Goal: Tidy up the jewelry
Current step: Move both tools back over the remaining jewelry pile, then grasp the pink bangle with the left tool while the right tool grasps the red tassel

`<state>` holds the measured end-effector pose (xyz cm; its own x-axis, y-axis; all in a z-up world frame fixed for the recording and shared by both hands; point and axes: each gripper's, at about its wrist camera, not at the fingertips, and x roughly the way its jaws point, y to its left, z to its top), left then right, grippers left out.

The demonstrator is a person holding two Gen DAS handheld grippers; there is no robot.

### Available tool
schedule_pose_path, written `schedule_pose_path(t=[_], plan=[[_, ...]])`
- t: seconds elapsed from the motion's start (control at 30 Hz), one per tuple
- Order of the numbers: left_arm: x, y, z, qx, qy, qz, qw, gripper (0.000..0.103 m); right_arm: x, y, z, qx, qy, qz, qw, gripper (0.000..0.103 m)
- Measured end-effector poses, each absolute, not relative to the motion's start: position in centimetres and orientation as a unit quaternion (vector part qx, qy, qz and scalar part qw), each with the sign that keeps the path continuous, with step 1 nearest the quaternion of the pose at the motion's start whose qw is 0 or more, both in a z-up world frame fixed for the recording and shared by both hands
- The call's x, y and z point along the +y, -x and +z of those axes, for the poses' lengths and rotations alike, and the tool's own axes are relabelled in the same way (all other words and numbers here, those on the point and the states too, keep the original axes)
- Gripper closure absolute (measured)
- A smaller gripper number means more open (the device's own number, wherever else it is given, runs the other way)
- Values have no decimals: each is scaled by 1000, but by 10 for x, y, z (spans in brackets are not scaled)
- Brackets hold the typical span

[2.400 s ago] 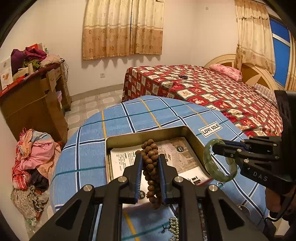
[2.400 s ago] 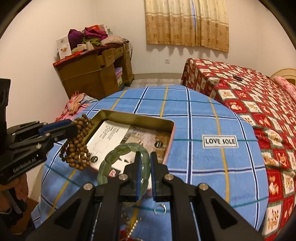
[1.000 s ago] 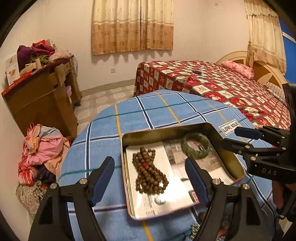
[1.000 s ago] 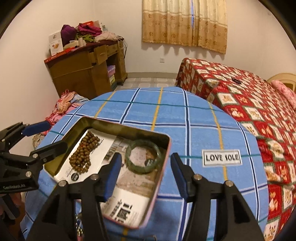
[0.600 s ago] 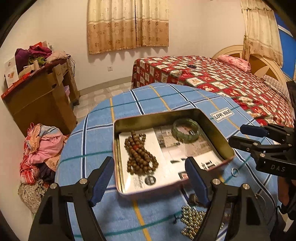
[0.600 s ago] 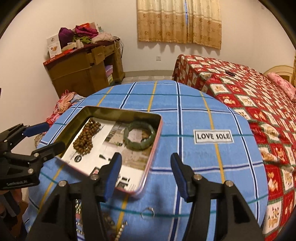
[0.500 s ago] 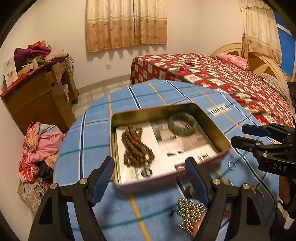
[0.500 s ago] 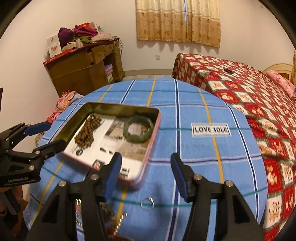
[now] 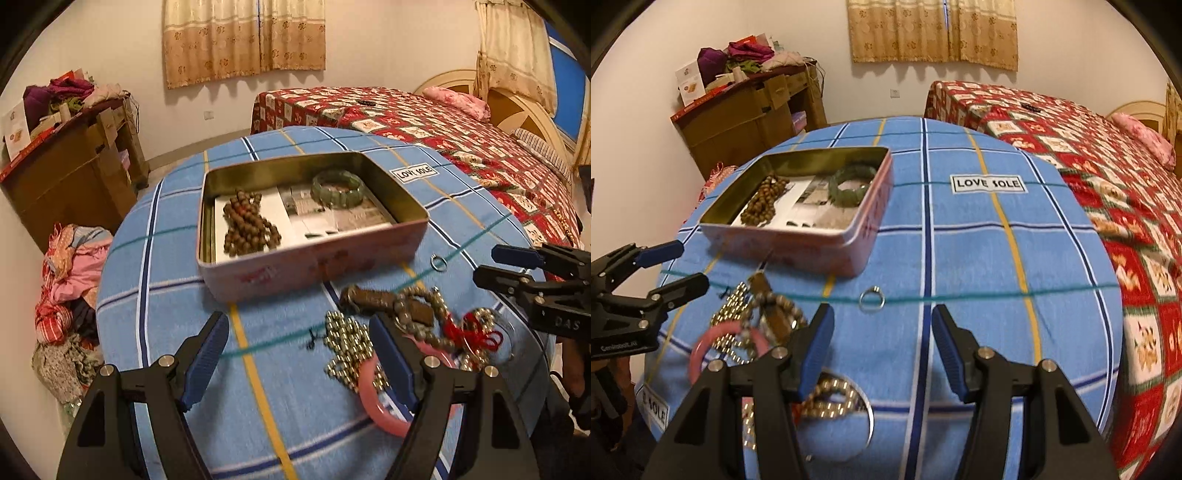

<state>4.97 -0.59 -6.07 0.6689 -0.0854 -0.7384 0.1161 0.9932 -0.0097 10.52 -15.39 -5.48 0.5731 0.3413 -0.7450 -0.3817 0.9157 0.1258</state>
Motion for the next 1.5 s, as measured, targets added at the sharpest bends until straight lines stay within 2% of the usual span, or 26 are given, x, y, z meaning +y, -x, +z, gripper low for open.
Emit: schedule_pose_path(t=[0.43,0.6,0.67,0.77,0.93,1.0,1.03,1.07,1.23,1.3,1.33,1.37,1.43,1.5], plan=[[-24,-24,-76,420,-22,-64,905,24,-143,-59,-57,406,38,239,881,46],[-27,-23,-78,421,-23,-71,904,24,-137,-55,-62,410,42,254,875,63],[-27,-23,-79,421,-22,-72,904,24,-137,-56,-65,416,39,263,870,82],[-27,-24,-80,423,-21,-73,903,24,-136,-53,-65,410,41,273,869,95],[-28,-21,-79,417,-22,-76,906,25,-138,-51,-58,393,35,269,878,98],[-30,-20,-79,417,-26,-79,905,37,-142,-53,-57,390,30,262,882,98],[-31,-21,-81,422,-27,-86,902,52,-144,-54,-56,390,27,259,883,98],[-33,-22,-83,428,-28,-91,899,55,-144,-55,-56,391,26,259,883,98],[-37,-20,-88,433,-31,-99,895,56,-140,-53,-56,395,26,274,876,95],[-36,-21,-89,435,-27,-103,894,58,-140,-53,-56,396,23,266,879,76],[-36,-20,-90,433,-27,-103,895,67,-141,-53,-57,396,20,265,879,54],[-36,-20,-90,433,-29,-105,895,79,-142,-54,-58,394,18,264,880,51],[-37,-19,-89,432,-30,-109,895,87,-144,-56,-60,401,17,256,880,54],[-38,-19,-89,431,-30,-117,894,87,-144,-59,-64,410,13,263,873,71]])
